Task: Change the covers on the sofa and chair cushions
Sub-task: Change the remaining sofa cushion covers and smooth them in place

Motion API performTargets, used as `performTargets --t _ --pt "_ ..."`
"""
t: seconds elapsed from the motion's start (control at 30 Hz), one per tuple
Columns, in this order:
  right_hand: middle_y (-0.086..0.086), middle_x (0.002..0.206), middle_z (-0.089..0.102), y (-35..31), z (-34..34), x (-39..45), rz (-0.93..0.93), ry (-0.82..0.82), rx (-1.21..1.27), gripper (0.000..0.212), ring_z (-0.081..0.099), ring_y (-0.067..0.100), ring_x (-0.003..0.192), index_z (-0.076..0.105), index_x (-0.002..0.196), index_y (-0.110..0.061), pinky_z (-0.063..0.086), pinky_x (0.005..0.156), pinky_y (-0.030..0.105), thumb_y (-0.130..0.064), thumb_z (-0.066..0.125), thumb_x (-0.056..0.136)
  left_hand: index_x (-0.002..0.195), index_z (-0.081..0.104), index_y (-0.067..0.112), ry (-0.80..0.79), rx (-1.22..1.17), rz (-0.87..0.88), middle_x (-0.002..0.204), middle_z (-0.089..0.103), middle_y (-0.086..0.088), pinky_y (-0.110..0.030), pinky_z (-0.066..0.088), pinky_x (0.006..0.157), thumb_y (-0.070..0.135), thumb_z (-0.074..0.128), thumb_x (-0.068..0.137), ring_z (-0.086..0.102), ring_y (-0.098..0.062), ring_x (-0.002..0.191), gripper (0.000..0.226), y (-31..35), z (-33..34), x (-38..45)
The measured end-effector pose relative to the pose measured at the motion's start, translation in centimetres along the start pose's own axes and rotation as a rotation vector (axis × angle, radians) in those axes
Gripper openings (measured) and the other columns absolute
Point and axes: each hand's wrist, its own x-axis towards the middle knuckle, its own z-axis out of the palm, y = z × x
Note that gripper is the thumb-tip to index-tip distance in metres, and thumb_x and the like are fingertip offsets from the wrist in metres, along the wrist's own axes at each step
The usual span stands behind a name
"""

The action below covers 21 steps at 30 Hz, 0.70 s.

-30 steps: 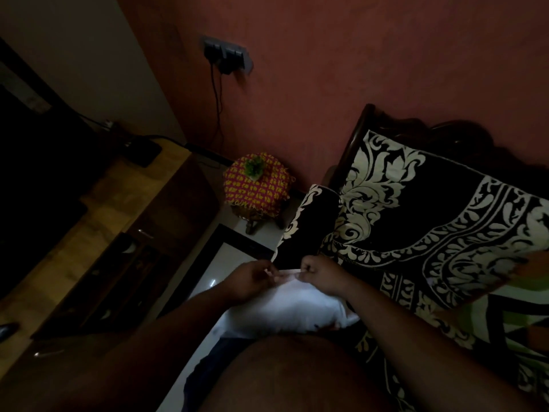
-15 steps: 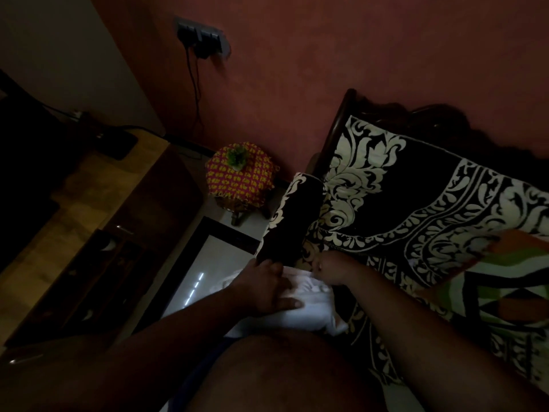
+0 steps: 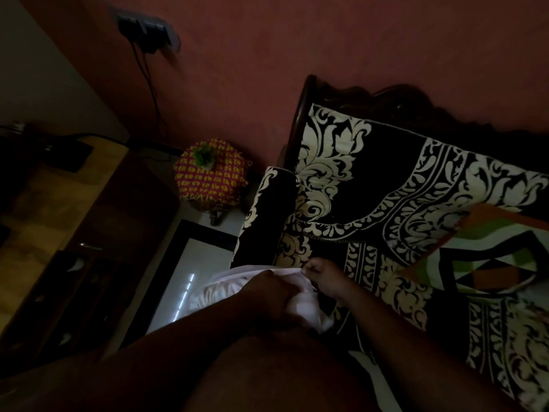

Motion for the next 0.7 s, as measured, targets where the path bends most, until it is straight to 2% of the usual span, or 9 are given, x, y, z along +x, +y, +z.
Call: performTargets --t 0.1,0.2,0.3,0.4,0.47,0.53,0.63,0.7 --pt "0.001 0.079 0.067 0.3 -0.5 0.6 -0.094 0.081 -0.031 0.013 0.06 0.013 0.07 0.066 0.082 -0.023 0.049 0.069 0.032 -0.019 0.067 0.095 0.151 0.043 0.029 0.08 -0.087 0.027 0.146 0.055 0.001 -0.035 0.035 0.112 0.067 0.056 0.091 0.049 -0.019 0.134 0.073 0.0 -1.3 -1.1" --pt "-0.008 0.078 0.064 0.0 -0.2 0.1 -0.203 0.136 -0.136 0.024 0.06 0.007 0.072 0.058 0.077 -0.036 0.049 0.069 0.029 -0.023 0.066 0.095 0.154 0.039 0.03 0.055 -0.158 -0.019 0.153 0.049 0.0 -0.036 0.036 0.115 0.065 0.048 0.096 0.047 -0.019 0.138 0.067 -1.4 -1.3 -0.9" --pt "-0.012 0.081 0.063 0.2 0.3 -0.2 -0.328 0.148 -0.232 0.011 0.06 0.004 0.076 0.062 0.084 -0.028 0.048 0.069 0.026 -0.025 0.065 0.095 0.146 0.048 0.027 -0.022 -0.142 -0.14 0.141 0.059 -0.003 -0.04 0.043 0.106 0.059 0.044 0.099 0.057 -0.023 0.126 0.057 -2.3 -1.2 0.1" --pt "-0.012 0.081 0.061 0.5 0.1 0.1 -0.328 0.127 -0.284 0.01 0.057 0.004 0.077 0.062 0.086 -0.023 0.045 0.069 0.026 -0.024 0.063 0.095 0.143 0.049 0.023 0.027 -0.081 -0.127 0.138 0.06 -0.007 -0.045 0.046 0.105 0.062 0.045 0.096 0.057 -0.03 0.125 0.062 -1.9 -1.5 0.2" --pt "-0.009 0.085 0.06 0.2 -0.4 0.7 -0.342 0.068 -0.358 0.01 0.057 0.008 0.081 0.06 0.086 -0.023 0.049 0.073 0.032 -0.026 0.059 0.096 0.148 0.044 0.023 0.117 -0.034 -0.044 0.145 0.055 -0.007 -0.042 0.042 0.109 0.072 0.039 0.092 0.053 -0.028 0.132 0.075 -1.6 -1.6 -0.6" --pt "-0.006 0.09 0.058 -0.8 -0.6 1.3 -0.356 -0.029 -0.453 0.01 0.056 0.013 0.084 0.056 0.088 -0.023 0.051 0.078 0.041 -0.028 0.054 0.097 0.155 0.037 0.024 0.238 0.018 0.033 0.156 0.045 -0.002 -0.036 0.034 0.116 0.078 0.027 0.088 0.044 -0.02 0.141 0.087 -2.1 -1.3 -2.5" --pt "-0.006 0.089 0.058 -2.9 -0.6 2.4 -0.35 -0.1 -0.536 0.01 0.057 0.015 0.082 0.053 0.089 -0.028 0.052 0.078 0.042 -0.032 0.054 0.097 0.137 0.062 0.02 0.584 0.071 0.055 0.138 0.064 -0.002 -0.036 0.049 0.104 0.069 0.04 0.091 0.062 -0.016 0.125 0.071 -4.7 1.2 -5.6" --pt "-0.005 0.094 0.063 -4.8 0.0 3.5 -0.351 -0.121 -0.559 0.006 0.06 0.016 0.086 0.055 0.098 -0.032 0.052 0.079 0.038 -0.037 0.056 0.098 0.134 0.065 0.019 0.645 0.025 -0.032 0.134 0.067 -0.002 -0.037 0.049 0.103 0.071 0.047 0.09 0.064 -0.017 0.122 0.071 -6.0 2.6 -7.2"
